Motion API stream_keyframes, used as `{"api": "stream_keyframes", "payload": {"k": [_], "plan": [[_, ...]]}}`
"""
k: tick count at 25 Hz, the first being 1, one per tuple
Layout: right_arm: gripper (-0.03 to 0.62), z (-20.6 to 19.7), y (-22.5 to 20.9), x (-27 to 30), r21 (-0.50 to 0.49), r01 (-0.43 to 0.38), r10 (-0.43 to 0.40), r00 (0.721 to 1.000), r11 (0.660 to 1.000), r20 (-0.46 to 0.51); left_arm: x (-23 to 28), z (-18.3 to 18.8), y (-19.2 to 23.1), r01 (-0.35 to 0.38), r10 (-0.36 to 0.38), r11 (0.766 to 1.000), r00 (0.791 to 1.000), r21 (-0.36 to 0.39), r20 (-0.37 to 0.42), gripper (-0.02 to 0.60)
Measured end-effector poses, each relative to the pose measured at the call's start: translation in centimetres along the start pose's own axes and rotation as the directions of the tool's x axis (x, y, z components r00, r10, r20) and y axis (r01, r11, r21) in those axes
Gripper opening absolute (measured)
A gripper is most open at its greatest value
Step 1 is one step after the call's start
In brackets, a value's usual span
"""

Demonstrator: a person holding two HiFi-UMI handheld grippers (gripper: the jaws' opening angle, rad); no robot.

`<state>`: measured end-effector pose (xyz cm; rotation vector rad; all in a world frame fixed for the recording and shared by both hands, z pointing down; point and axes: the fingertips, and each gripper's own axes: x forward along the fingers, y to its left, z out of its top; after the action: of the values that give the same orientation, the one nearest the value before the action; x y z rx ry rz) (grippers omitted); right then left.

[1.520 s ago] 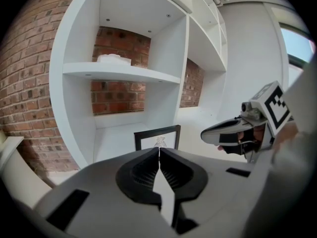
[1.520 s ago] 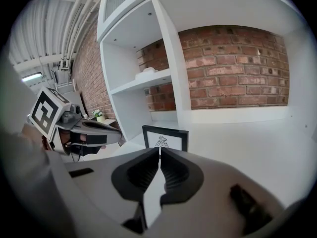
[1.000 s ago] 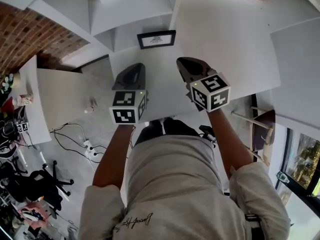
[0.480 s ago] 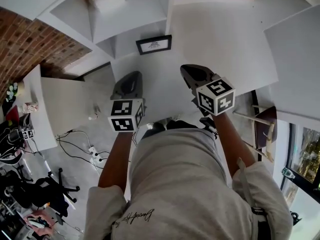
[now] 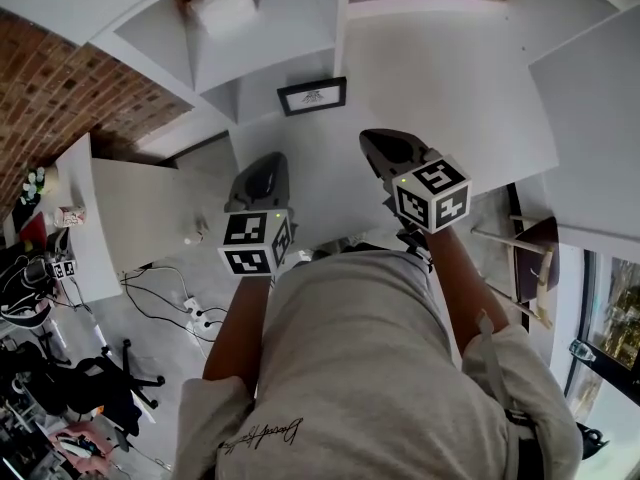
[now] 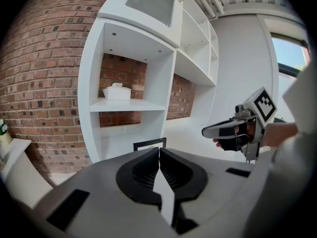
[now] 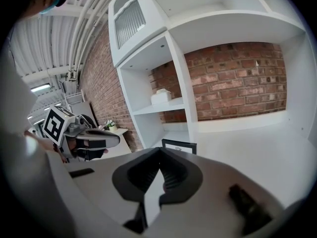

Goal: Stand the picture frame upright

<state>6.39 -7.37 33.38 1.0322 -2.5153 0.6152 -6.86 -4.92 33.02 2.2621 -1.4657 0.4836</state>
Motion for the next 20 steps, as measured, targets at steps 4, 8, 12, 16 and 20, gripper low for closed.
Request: {"api": "stream_keyframes", "payload": {"k": [4, 8, 12, 16, 20], "plan": [[0.028, 0.1, -0.2, -0.2, 0.007, 0.006, -0.006, 1.0, 1.0, 0.008, -0.1, 0.4, 0.0, 0.0, 0.0, 1.0, 1.0, 0.005, 0.006, 0.018], [0.028, 0.4, 0.0, -0.1, 0.026, 0.001, -0.001, 1.0, 1.0, 0.02, -0.1, 0.7, 0.3, 0.002, -0.002, 1.0, 1.0, 0.007, 0.006, 0.018], [0.028, 0.6, 0.1, -0.2, 0.033, 0.002, -0.003, 1.0, 0.999, 0.029, -0.3, 0.7, 0.4, 0.002, -0.002, 1.0, 1.0, 0.006, 0.005, 0.018], [0.028, 0.4, 0.5, -0.3, 0.03, 0.001, -0.002, 1.0, 1.0, 0.026, -0.6, 0.6, 0.6, 0.0, 0.0, 1.0, 1.0, 0.0, 0.01, 0.018], [0.028, 0.2, 1.1, -0.2, 0.024, -0.003, 0.002, 1.0, 1.0, 0.018, -1.2, 0.5, 0.8, 0.0, 0.0, 1.0, 1.0, -0.004, 0.011, 0.018]]}}
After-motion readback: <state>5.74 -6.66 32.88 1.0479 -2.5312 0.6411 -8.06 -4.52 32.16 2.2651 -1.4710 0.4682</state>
